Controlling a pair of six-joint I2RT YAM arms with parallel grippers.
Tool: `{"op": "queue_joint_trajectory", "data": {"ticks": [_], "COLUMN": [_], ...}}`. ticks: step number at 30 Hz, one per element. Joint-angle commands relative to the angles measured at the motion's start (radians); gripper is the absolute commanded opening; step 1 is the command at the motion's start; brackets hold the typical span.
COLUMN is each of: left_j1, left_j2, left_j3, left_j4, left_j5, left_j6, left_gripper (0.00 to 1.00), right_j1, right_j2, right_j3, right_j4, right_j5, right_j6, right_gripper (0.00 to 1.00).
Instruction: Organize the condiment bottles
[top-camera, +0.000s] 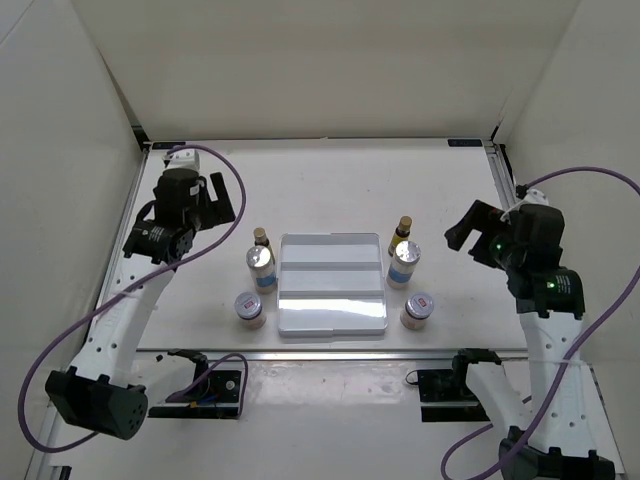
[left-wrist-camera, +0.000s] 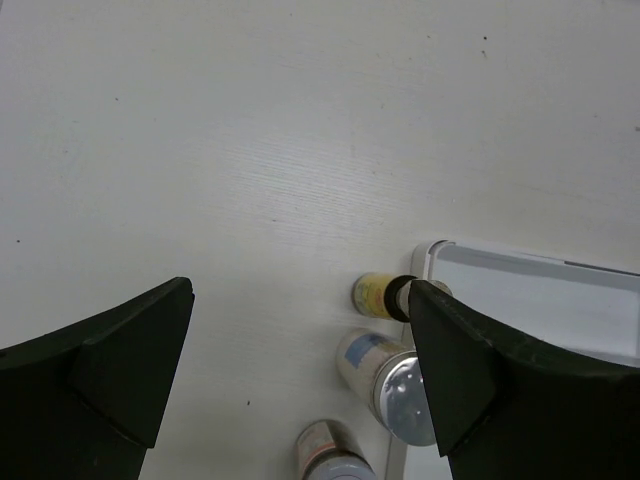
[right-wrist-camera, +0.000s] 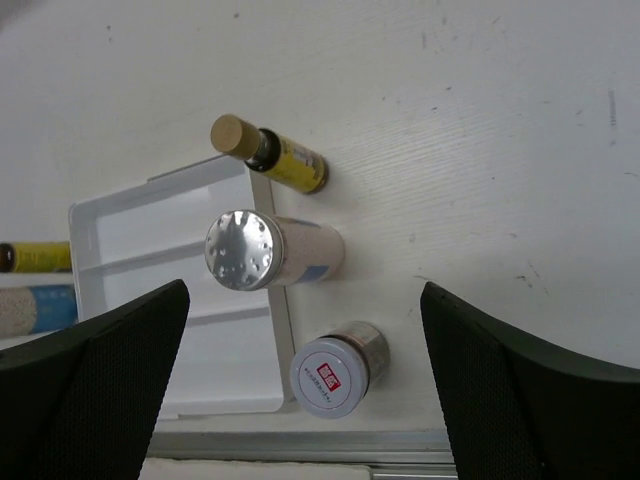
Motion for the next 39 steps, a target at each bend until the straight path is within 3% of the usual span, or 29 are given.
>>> {"op": "queue_joint_trajectory", "data": {"ticks": [1,4,5,6,7,8,10,15,19,27,31,39], "left_j1": [-0.005,-0.005,-0.005,-0.005,-0.005,-0.005,-0.005,-0.005,-0.005,-0.005,-0.005,-0.005], "left_j2": [-0.051,-0.095,-0.095,-0.109,-0.118,-0.118,-0.118,-0.141,-0.131,-0.120,-0.143,-0.143], "left_j3": [0.042,0.023,0.023,0.023,0.013,0.013,-0.011,-0.020,-0.020,-0.020,-0.040,-0.040], "left_j4": [-0.034,-0.035,-0.035,-0.025,-0.025,-0.025,-0.025,-0.025,-0.025,-0.025,-0.025,-0.025], "left_j5": [0.089,0.120,0.120,0.107,0.096,0.070,0.070,0.136,0.136,0.133,0.097,0.087], "left_j6": [0.011,0.022,0.022,0.022,-0.002,-0.020,-0.060,-0.073,-0.082,-0.073,-0.073,-0.073], "left_gripper": [1.00,1.00,1.00,1.00,1.00,1.00,1.00,1.00,1.00,1.00,1.00,1.00], "right_j1": [0.000,0.011,0.011,0.011,0.023,0.024,0.043,0.117,0.247,0.565,0.609,0.609], "right_j2": [0.013,0.013,0.013,0.013,0.013,0.013,0.013,0.004,0.049,0.249,0.366,0.415], "right_j3": [0.118,0.172,0.172,0.161,0.147,0.132,0.123,0.038,0.028,0.003,0.003,-0.040], "right_j4": [-0.060,-0.191,-0.174,-0.139,-0.090,-0.089,-0.141,-0.246,-0.255,-0.327,-0.339,-0.296], "right_j5": [0.146,0.201,0.149,-0.119,-0.231,-0.265,-0.249,-0.033,-0.010,0.294,0.375,0.411], "right_j6": [0.023,0.208,0.178,0.090,-0.049,-0.034,-0.011,0.008,0.072,0.331,0.425,0.476], "right_gripper": [1.00,1.00,1.00,0.93,0.97,0.97,0.98,1.00,0.97,0.97,0.97,0.93]}}
